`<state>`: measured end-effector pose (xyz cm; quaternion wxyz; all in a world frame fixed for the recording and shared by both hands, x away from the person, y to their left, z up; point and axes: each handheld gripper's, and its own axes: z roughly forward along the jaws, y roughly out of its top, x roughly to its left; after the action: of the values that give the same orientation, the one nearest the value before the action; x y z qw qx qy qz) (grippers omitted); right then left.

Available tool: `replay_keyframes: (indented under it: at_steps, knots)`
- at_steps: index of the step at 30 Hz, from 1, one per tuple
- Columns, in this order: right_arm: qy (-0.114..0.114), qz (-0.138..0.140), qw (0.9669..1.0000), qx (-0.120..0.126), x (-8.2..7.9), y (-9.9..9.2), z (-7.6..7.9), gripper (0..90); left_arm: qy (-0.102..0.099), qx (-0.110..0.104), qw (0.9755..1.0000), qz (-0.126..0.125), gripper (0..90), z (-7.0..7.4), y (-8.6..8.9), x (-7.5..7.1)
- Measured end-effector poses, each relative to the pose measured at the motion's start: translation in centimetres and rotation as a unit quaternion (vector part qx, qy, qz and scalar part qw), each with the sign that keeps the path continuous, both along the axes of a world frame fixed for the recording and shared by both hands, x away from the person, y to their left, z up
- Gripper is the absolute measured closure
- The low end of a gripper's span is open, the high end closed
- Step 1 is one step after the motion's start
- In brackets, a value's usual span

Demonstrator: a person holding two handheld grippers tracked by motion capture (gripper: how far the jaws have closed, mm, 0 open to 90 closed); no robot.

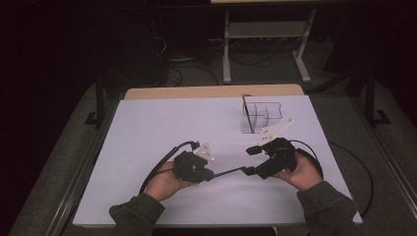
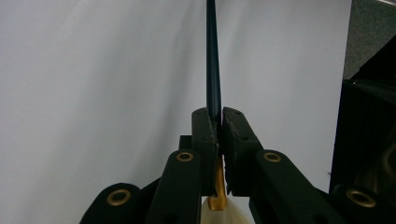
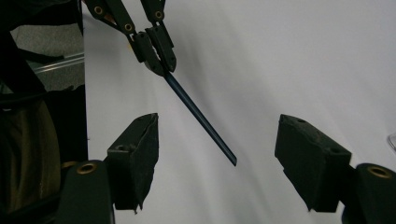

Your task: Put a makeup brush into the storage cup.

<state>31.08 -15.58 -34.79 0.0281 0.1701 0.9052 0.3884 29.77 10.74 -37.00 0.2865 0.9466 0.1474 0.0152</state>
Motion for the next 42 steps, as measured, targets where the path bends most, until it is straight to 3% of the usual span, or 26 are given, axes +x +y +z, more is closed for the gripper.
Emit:
replay_keyframes:
  at_steps: [16, 32, 38, 42]
  knots:
    - [-0.006, 0.058, 0.998, -0.024, 0.1, 3.1, 1.0, 31.6, -0.005, -0.002, 0.9998, -0.019, 84.1, 1.2, 0.7, -0.7]
    - [0.011, 0.117, 0.9921, -0.045, 0.2, 5.7, 0.2, 39.6, -0.008, -0.007, 0.9987, -0.05, 84.1, 1.8, 0.8, -1.2]
    - [0.023, 0.142, 0.9882, -0.053, 0.3, 6.5, -0.3, 50.1, -0.008, -0.01, 0.9982, -0.059, 84.1, 1.9, 0.6, -1.4]
    - [0.026, 0.154, 0.9861, -0.056, 0.4, 7.0, -0.5, 51.4, -0.009, -0.011, 0.9976, -0.068, 84.1, 2.1, 0.5, -1.5]
